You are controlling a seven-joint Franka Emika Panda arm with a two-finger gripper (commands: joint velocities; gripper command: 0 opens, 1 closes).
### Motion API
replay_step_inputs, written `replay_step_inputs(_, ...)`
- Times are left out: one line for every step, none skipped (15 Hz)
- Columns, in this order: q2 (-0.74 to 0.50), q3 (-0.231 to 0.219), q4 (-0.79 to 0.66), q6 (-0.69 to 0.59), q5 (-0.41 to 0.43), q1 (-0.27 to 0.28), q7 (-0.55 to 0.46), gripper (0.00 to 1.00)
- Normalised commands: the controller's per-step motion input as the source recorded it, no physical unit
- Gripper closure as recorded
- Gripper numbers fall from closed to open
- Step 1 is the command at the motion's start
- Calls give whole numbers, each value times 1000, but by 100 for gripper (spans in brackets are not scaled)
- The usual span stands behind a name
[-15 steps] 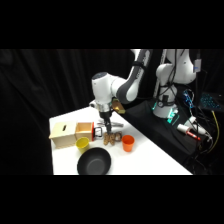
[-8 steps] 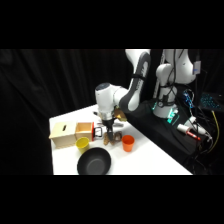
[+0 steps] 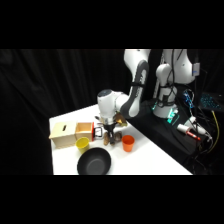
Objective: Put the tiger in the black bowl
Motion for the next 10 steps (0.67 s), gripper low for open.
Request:
replay_step_inputs(-79, -108, -29, 78, -12, 149, -28, 59)
replay_step_inputs(-118, -111, -38, 14, -33, 152, -25, 68)
replay_step_inputs(-165, -81, -35, -133, -34, 127, -63, 75)
replay_step_inputs(-226, 24, -39, -273, 38, 35, -171, 84)
replay_step_inputs(-319, -68, -76, -297, -78, 123, -90, 91)
replay_step_inputs(-378, -66, -85, -353, -100, 121, -95, 97)
replay_step_inputs(-437, -62, -90, -392, -119, 121, -92, 97)
replay_step_inputs(-482, -52, -83, -417, -135, 113, -97, 94)
replay_step_inputs(-506, -61, -44, -485, -183, 122, -81, 93)
replay_step_inputs(-484, -77, 16, -540, -245, 136, -42, 94)
